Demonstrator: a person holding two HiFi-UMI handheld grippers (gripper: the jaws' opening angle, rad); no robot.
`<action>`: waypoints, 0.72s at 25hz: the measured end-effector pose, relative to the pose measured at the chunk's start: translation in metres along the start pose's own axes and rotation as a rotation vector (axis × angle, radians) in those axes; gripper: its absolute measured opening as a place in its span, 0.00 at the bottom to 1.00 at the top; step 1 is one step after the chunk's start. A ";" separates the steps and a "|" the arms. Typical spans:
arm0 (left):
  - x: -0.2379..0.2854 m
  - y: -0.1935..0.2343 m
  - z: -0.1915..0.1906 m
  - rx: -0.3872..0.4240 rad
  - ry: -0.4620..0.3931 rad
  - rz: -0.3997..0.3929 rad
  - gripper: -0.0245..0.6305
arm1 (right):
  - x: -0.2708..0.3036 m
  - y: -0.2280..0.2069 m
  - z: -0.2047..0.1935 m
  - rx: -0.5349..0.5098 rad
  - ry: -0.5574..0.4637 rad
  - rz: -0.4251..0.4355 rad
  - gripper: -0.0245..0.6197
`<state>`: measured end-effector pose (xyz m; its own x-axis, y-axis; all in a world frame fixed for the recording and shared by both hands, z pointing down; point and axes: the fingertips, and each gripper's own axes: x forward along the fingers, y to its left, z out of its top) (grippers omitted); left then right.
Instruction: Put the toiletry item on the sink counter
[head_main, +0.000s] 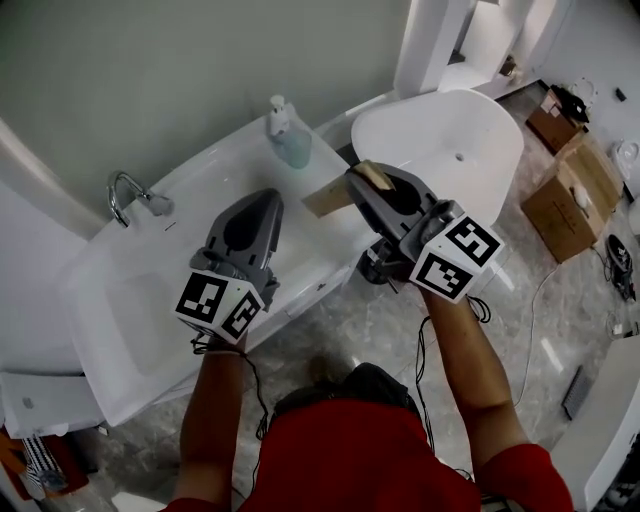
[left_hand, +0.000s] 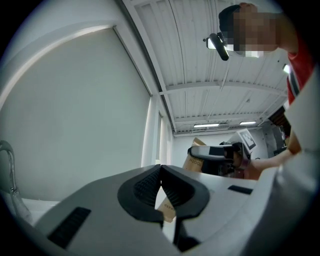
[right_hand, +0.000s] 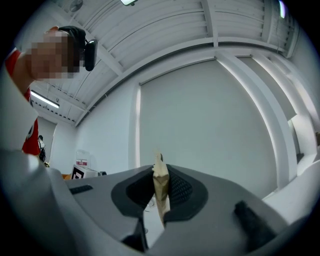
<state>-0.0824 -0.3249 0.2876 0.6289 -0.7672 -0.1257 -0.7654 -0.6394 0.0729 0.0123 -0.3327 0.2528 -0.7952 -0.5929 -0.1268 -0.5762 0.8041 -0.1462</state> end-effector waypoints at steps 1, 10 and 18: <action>0.004 0.003 -0.001 0.000 0.002 -0.003 0.06 | 0.003 -0.005 -0.001 0.001 0.000 -0.005 0.12; 0.052 0.033 -0.010 -0.001 0.011 0.016 0.06 | 0.041 -0.066 -0.003 0.015 0.006 -0.001 0.12; 0.100 0.069 -0.020 0.013 0.016 0.106 0.06 | 0.084 -0.129 0.001 0.038 -0.005 0.060 0.12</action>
<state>-0.0696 -0.4463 0.2995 0.5468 -0.8311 -0.1019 -0.8292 -0.5544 0.0719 0.0203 -0.4865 0.2597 -0.8271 -0.5439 -0.1414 -0.5199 0.8361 -0.1753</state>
